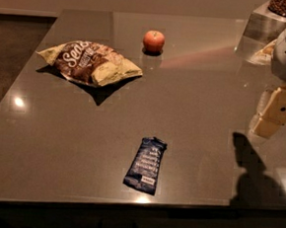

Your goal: Move rxbar blueberry near brown chip bag

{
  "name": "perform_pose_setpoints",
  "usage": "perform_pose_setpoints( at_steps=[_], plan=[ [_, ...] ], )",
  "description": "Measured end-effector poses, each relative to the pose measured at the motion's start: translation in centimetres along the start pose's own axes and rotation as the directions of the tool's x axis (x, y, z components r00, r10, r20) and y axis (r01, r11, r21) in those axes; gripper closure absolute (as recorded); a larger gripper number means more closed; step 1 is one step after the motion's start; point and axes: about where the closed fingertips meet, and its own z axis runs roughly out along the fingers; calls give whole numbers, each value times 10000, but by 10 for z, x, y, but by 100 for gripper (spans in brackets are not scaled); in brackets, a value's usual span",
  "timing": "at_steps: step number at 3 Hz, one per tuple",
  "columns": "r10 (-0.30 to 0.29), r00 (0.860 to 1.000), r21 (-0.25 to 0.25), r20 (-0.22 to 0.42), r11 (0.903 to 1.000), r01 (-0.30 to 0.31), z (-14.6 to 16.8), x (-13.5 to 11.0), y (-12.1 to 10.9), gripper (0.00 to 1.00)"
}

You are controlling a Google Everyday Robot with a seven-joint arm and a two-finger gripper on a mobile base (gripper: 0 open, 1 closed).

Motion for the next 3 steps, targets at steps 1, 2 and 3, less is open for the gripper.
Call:
perform_pose_setpoints(
  at_steps=[1,2,3],
  plan=[
    [0,10000,2,1,10000,0,0,0,0,0],
    [-261,9997,-34,-25,9997,261,5,-8,1,0],
    [-761,9971,-404,-65,9963,758,23,-19,6,0]
  ],
)
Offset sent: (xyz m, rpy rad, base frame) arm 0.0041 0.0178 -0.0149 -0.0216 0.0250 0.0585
